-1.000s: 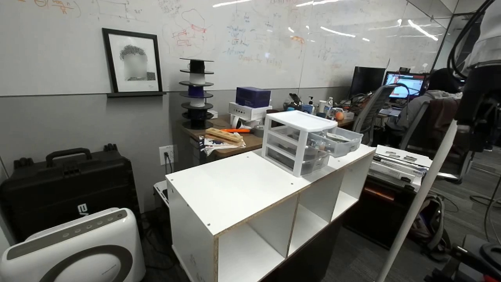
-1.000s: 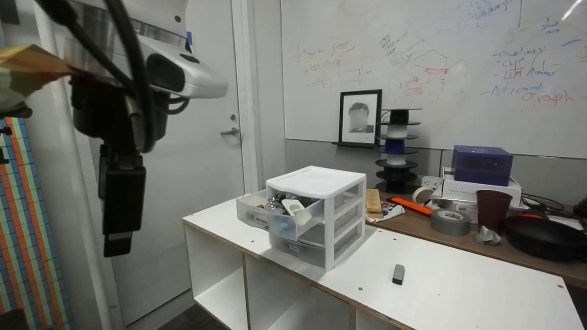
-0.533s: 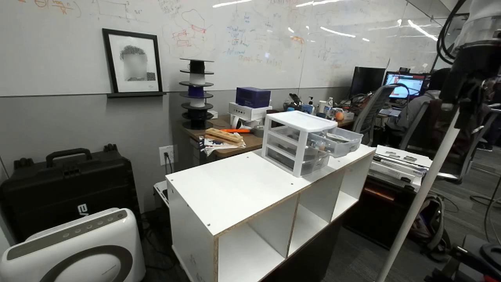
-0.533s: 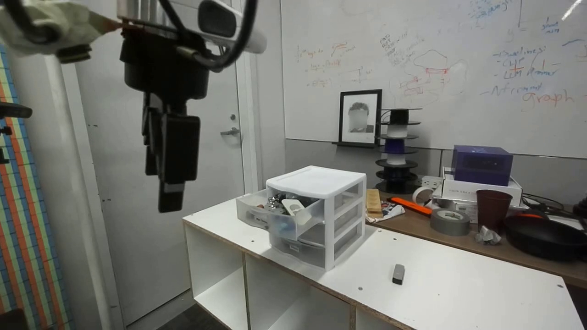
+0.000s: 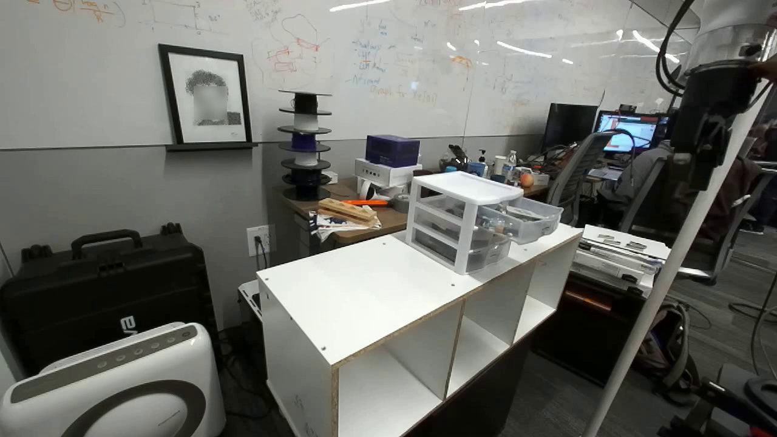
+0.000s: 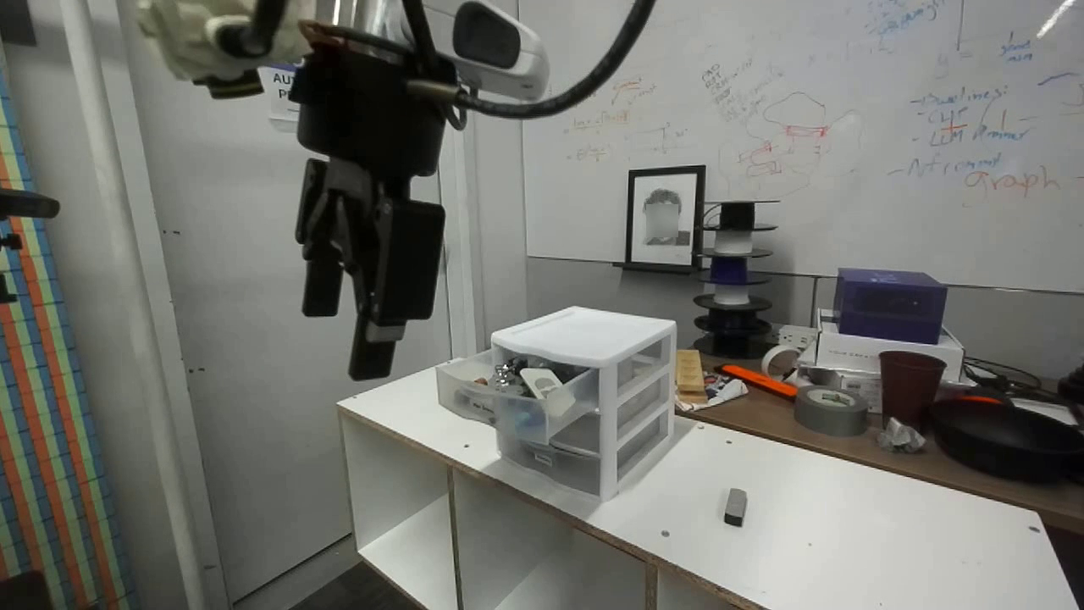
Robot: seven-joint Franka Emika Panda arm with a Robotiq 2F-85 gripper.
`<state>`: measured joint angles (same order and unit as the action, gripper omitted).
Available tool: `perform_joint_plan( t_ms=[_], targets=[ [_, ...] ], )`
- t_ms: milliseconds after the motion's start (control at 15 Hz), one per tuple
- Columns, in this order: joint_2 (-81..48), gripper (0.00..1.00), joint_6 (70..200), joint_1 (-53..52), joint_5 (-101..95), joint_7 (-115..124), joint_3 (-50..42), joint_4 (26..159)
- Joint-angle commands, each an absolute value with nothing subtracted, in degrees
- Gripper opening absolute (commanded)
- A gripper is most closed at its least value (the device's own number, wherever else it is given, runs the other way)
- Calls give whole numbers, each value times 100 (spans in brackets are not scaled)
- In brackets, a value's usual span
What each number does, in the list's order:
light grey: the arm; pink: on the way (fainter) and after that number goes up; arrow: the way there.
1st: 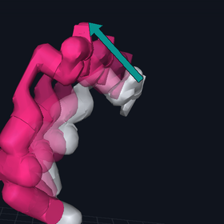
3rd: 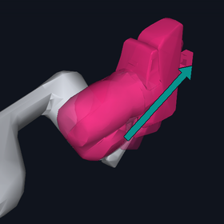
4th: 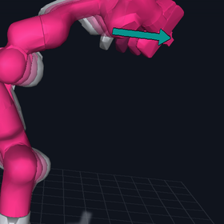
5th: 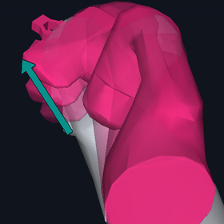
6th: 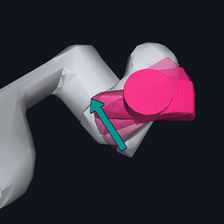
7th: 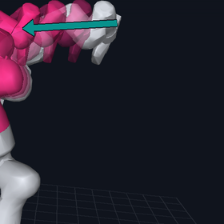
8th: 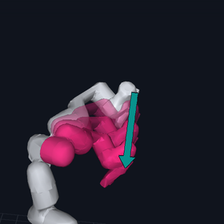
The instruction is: Pick up the object from the table and put it in the open drawer and close it
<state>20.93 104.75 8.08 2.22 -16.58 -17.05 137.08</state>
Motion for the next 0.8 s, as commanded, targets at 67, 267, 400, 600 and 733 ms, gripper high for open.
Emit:
perform_joint_plan(
  t_ms=[67, 267, 400, 600, 733],
  targets=[
    [2081, 100, 10458, 894, 250, -1690, -1627, 13695],
    [2081, 100, 10453, 894, 249, -1692, -1627, 13691],
    [1982, 100, 10584, 872, 382, -1749, -1670, 13615],
    [1720, 100, 10822, 862, 534, -1743, -1709, 13352],
    [1497, 100, 10857, 864, 543, -1829, -1726, 13137]
  ],
)
